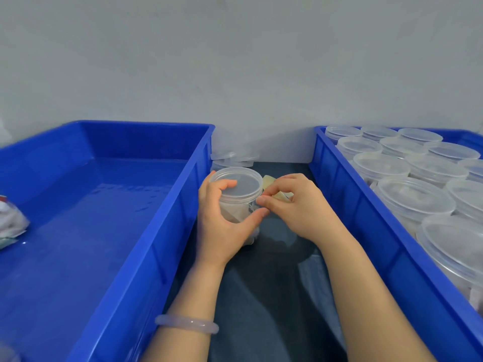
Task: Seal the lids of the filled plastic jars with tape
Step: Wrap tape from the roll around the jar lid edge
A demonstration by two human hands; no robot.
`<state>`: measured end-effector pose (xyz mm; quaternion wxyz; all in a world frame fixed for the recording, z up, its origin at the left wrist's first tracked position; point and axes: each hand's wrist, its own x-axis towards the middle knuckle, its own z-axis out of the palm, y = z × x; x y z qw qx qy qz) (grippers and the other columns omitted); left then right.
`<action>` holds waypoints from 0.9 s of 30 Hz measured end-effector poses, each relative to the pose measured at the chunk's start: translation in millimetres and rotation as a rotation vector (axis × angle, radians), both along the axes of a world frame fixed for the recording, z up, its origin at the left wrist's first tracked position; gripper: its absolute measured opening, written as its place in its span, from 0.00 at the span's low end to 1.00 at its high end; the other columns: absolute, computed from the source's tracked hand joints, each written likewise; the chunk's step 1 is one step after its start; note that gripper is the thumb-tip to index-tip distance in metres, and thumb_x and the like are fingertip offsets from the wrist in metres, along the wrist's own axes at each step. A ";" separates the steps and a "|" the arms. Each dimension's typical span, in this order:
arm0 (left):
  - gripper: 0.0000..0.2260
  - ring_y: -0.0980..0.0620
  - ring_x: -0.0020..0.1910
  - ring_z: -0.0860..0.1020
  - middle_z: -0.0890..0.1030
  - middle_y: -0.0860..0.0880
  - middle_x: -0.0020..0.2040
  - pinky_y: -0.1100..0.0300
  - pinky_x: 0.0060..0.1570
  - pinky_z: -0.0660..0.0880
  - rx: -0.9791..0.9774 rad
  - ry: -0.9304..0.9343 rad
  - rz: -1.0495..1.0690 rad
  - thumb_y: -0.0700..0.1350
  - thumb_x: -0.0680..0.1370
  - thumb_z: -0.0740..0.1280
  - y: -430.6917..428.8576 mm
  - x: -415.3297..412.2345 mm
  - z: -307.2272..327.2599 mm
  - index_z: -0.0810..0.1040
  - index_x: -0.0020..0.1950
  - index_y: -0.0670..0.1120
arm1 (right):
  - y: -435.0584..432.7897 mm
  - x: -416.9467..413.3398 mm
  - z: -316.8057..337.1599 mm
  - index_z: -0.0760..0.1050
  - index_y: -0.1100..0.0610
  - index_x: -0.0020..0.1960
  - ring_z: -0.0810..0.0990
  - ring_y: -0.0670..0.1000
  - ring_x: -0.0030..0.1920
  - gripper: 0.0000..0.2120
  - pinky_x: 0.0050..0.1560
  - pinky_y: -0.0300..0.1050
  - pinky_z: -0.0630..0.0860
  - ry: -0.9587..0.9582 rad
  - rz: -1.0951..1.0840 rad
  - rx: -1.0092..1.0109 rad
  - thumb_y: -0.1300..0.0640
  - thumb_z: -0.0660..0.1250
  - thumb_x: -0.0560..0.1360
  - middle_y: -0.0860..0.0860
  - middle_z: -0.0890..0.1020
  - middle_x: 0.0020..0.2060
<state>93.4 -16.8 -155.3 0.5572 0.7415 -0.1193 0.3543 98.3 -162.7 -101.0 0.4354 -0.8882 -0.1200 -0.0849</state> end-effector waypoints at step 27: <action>0.19 0.47 0.60 0.74 0.75 0.44 0.59 0.63 0.60 0.70 0.155 -0.078 0.015 0.54 0.72 0.66 14.4 7.9 1.6 0.75 0.54 0.40 | -15.7 1.1 2.1 0.81 0.42 0.49 0.78 0.44 0.46 0.05 0.48 0.41 0.74 0.027 0.030 -0.041 0.46 0.69 0.74 0.40 0.81 0.48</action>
